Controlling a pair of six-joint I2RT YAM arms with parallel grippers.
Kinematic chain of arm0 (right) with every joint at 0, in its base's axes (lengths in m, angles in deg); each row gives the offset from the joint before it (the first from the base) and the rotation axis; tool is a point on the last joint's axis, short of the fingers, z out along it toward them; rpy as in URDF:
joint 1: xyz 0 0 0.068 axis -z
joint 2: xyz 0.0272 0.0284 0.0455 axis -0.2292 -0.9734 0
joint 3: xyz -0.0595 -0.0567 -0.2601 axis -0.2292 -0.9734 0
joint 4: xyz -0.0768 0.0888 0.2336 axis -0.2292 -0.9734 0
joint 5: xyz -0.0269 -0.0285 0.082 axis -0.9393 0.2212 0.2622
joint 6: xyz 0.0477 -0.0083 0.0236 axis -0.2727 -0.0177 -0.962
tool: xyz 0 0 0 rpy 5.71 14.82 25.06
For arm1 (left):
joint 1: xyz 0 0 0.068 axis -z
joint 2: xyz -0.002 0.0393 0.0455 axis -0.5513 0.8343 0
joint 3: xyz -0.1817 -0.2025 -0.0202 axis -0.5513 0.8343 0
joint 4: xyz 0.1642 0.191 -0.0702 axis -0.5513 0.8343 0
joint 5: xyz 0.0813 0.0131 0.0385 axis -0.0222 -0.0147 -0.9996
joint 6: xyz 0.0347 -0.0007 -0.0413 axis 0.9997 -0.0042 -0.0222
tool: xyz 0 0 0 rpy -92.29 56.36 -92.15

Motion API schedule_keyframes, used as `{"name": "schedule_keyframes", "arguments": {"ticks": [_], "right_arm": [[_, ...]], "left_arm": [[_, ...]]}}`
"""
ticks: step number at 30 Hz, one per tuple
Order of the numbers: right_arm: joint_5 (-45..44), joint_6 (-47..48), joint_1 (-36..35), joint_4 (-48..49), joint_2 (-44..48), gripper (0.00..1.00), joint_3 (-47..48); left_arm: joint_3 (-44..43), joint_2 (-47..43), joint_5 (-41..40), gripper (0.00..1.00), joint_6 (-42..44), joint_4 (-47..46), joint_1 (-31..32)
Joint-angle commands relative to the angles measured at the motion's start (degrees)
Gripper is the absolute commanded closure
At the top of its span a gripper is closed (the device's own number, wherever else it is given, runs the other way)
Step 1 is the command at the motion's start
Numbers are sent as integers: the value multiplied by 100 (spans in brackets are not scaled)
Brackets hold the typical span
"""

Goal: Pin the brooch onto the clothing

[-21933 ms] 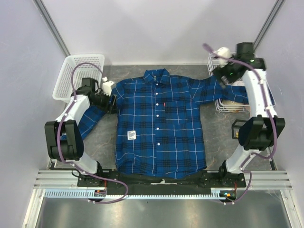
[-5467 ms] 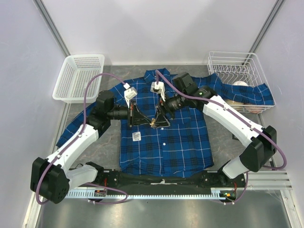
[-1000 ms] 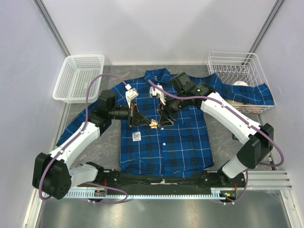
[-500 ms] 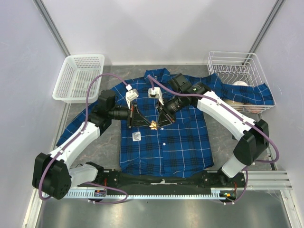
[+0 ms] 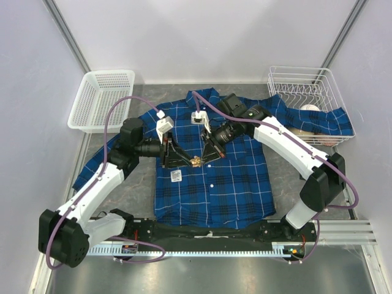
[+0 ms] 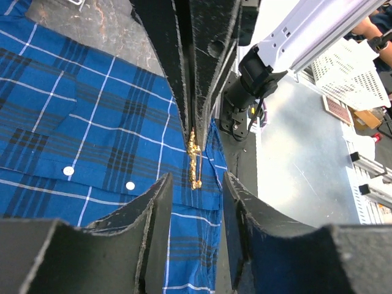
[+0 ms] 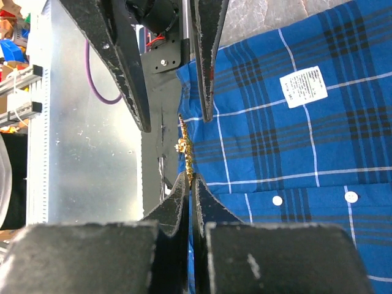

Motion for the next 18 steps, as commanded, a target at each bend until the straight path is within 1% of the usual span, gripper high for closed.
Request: {"name": "schedule_keyframes", "arguments": {"ticks": [1,10,18], "right_arm": [[508,-36,21,173,48,100,120],[579,-62,-14,147,48,100,173],[465,-27,-67,120,57,100,173]], "left_arm": [[155,-243,275,54,271,-206,-38],[-20,-23,415,49,385,-206,59],[-91,83,407,54,324,-206,182]]}}
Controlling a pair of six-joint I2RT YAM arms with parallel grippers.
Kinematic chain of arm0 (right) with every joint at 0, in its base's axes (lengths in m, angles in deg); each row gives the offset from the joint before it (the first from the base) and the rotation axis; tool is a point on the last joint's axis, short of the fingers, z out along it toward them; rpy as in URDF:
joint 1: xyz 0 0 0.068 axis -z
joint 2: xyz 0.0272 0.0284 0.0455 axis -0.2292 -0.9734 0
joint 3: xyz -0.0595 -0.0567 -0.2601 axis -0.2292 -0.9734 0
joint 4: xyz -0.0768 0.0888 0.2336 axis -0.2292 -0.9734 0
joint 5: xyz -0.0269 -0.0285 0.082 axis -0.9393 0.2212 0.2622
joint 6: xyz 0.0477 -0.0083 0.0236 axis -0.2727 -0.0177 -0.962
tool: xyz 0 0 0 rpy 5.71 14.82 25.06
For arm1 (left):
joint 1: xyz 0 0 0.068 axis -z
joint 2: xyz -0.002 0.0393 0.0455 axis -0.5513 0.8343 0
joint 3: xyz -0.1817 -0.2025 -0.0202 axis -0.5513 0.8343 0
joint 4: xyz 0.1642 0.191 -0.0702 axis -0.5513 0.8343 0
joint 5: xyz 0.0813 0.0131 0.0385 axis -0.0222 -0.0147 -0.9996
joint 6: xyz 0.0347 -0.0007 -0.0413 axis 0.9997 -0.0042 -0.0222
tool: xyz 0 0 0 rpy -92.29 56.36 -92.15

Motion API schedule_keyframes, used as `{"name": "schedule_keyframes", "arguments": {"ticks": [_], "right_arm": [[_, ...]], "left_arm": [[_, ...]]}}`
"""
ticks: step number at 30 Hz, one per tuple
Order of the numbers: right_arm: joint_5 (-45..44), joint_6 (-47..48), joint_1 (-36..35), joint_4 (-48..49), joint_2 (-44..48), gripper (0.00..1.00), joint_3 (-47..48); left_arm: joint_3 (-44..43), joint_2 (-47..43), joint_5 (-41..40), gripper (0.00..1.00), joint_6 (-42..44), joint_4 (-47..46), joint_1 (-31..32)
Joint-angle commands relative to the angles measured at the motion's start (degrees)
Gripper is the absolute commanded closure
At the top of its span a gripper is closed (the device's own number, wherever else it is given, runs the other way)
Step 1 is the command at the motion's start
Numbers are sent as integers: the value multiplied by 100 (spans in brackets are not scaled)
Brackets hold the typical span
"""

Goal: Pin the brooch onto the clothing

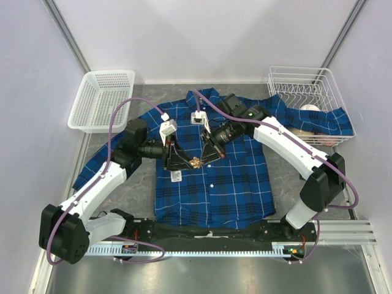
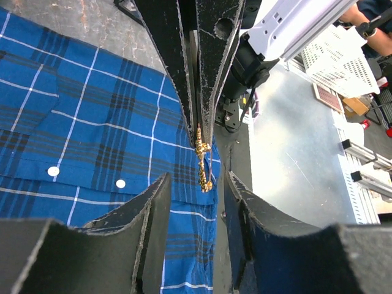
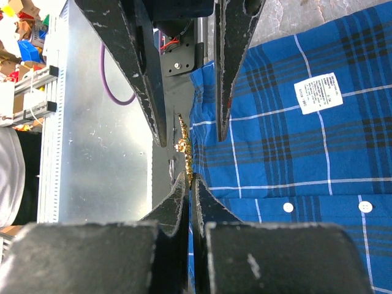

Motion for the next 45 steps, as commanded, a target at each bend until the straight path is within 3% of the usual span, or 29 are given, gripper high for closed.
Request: {"name": "schedule_keyframes", "arguments": {"ticks": [1,3,8,15,21,38,45], "right_arm": [[124,28,-54,111,57,100,182],[106,28,-63,111,48,100,182],[62,45,-89,120,39,100,199],[27,63,-89,85,57,100,182],[176,-200,-89,243,22,100,208],[387,-737,-28,647,-84,100,173],[361,-746,16,665,-93,100,129]], "left_arm": [[-187,30,168,55,151,-206,70],[-187,30,133,60,72,-233,70],[-222,100,28,62,-86,-391,79],[-213,144,54,88,-148,-435,79],[-143,153,-104,98,-341,-549,105],[419,-119,-1089,98,-1624,-1621,316],[420,-119,-1010,76,-1835,-1744,325]]}}
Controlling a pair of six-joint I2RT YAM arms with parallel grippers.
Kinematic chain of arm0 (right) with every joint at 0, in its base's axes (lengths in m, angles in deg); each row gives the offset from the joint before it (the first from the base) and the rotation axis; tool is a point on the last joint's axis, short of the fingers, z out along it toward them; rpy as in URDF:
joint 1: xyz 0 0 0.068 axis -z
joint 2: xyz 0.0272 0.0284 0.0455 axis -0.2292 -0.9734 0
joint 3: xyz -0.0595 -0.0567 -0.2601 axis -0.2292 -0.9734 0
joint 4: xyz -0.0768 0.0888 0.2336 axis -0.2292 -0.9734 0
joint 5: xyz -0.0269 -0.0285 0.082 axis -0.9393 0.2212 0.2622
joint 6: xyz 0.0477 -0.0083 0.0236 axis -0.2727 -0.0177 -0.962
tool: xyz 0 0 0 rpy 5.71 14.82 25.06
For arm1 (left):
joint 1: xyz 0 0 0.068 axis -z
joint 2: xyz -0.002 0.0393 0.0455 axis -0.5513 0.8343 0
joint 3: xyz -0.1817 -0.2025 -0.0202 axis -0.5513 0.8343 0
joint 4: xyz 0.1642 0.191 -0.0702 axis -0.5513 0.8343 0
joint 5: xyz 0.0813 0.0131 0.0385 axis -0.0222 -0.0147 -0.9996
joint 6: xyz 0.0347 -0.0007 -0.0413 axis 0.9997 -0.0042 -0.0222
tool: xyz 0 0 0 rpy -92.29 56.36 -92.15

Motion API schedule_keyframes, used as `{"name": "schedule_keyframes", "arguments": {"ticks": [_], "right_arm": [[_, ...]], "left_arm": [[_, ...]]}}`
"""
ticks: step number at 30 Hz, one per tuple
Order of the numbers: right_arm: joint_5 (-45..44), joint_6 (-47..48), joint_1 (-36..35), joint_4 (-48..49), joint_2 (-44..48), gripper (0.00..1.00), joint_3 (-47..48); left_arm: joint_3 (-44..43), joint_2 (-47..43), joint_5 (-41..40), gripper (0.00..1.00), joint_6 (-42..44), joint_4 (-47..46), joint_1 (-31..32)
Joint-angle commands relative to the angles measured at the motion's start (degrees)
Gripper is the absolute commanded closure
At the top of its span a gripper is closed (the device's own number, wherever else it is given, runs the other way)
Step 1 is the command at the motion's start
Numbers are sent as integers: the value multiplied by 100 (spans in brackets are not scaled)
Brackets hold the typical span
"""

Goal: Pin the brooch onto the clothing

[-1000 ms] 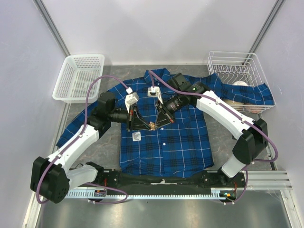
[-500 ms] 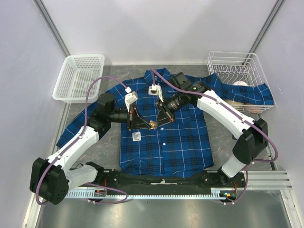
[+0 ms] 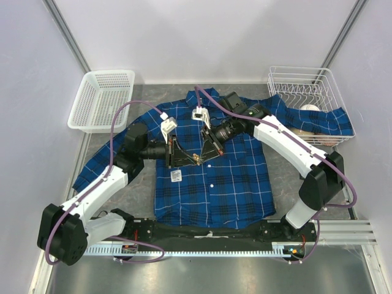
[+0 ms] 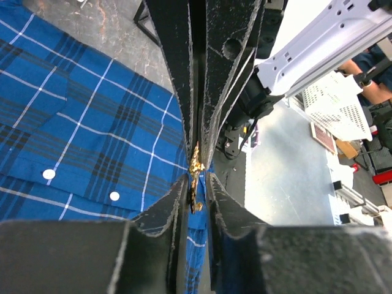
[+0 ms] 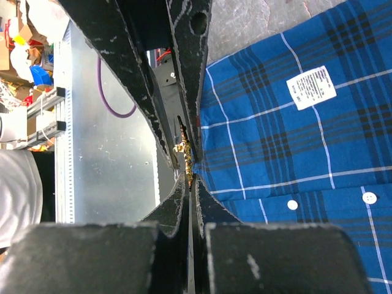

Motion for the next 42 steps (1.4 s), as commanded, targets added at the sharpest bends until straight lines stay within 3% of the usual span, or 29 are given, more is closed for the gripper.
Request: {"name": "schedule_keyframes", "arguments": {"ticks": [1,5,8,14,19,23,27,32,42], "right_arm": [[470,-105,-82,460,-12,100,129],[470,-79,-65,460,-12,100,112],[418,-18,-64,451,32,100,68],[242,325,-3,381,208,100,-38],[215,545,41,520,436,100,-117],[250,46,85,1449,638,100,-354],[321,-990,111,2470,832,100,-539],[435,-1739,111,3401,1008,100,-829],[497,-2135,103,3966,1227,100,-1145]], "left_arm": [[-31,-51,-218,75,-364,-520,83],[-31,-86,-210,65,-461,-564,83],[-74,-156,-218,51,-461,-565,30],[-285,-464,107,44,-242,-266,-479],[-294,-903,308,44,222,-38,-962],[64,-1246,362,47,610,-36,-1007],[540,-1510,318,47,637,-625,-1007],[585,-1257,511,47,523,-1432,-972],[374,-887,318,52,277,-2207,-665]]}}
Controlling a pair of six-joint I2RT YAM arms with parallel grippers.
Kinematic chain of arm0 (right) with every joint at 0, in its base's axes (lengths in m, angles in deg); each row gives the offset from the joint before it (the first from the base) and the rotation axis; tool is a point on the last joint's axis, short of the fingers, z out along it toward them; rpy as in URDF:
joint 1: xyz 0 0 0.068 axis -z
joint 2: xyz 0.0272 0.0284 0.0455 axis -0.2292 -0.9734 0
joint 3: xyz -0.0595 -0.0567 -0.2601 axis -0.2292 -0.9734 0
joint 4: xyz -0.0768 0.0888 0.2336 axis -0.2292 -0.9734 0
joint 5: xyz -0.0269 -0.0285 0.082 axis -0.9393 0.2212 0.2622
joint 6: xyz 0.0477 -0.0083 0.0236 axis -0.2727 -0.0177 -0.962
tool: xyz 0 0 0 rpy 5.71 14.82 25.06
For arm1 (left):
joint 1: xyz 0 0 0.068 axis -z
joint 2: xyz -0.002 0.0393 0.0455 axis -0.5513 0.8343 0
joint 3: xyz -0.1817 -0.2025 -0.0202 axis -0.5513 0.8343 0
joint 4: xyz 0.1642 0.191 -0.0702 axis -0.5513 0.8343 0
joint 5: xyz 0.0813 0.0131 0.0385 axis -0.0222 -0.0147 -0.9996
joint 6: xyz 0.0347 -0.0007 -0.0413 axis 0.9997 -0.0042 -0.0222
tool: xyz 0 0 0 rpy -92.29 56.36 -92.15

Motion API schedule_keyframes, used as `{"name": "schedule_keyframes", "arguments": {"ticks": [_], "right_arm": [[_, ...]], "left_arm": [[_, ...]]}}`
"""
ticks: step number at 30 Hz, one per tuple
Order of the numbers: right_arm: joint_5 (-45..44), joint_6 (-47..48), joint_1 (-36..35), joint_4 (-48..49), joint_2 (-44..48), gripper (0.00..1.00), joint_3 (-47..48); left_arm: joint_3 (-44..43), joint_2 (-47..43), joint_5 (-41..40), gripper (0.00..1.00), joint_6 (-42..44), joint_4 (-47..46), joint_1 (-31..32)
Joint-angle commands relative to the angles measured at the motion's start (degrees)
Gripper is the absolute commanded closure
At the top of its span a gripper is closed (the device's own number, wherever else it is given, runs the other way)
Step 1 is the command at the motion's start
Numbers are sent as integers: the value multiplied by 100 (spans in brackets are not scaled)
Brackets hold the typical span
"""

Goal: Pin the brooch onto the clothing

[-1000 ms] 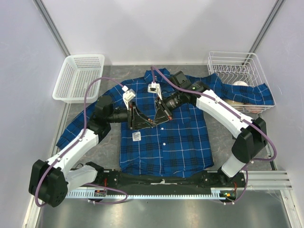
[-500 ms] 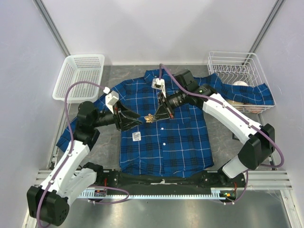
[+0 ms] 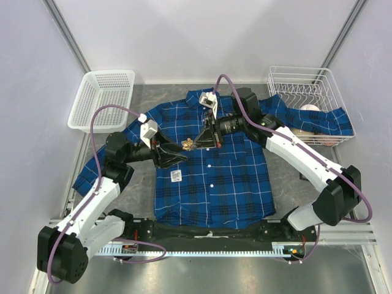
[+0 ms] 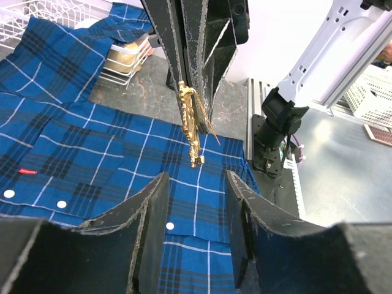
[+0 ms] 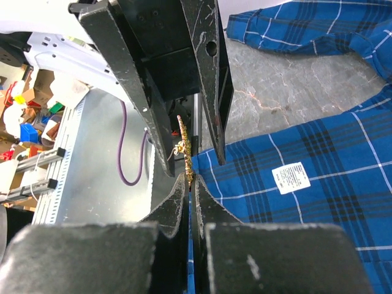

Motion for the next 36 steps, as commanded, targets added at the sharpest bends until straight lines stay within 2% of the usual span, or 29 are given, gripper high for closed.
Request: {"name": "schedule_keyframes", "arguments": {"ticks": [1,7,16,19,20,22,23,24,25,27,28,31,32,33,36], "right_arm": [[197,-293,-29,585,290,100,-162],[180,-302,-38,620,378,100,-311],[100,-311,-46,664,369,100,-399],[109,-319,-46,699,369,100,-399],[101,-319,-46,708,369,100,-399],[39,-258,-46,699,387,99,-399],[-48,-84,-46,639,404,93,-399],[-136,57,-29,551,465,74,-382],[-354,224,-20,263,501,65,-321],[-663,1153,-11,-160,615,46,-198],[-856,1566,-11,-571,659,44,-67],[-1595,2447,-20,-689,896,34,-39],[-1787,2606,-20,-680,1018,23,-39],[-1885,2990,-64,-680,1063,20,-56],[-2175,3825,-335,-681,1221,18,-92]], "left_arm": [[-243,112,-80,54,-90,-678,114],[-366,183,-256,66,-257,-722,123],[-427,183,-212,66,-372,-766,219],[-454,218,-221,82,-380,-678,219],[-454,235,-230,91,-406,-652,219],[-506,262,-300,98,-520,-520,219],[-524,297,-300,98,-582,-459,219],[-541,314,-248,98,-722,-389,219],[-576,349,-195,98,-767,-284,219],[-629,324,-37,98,-759,145,219],[-699,315,16,98,-706,357,210],[-910,297,113,98,-373,1303,219],[-963,314,174,98,-293,1552,219],[-1094,323,201,98,-118,1763,219],[-1436,507,201,98,172,2738,219]]}}
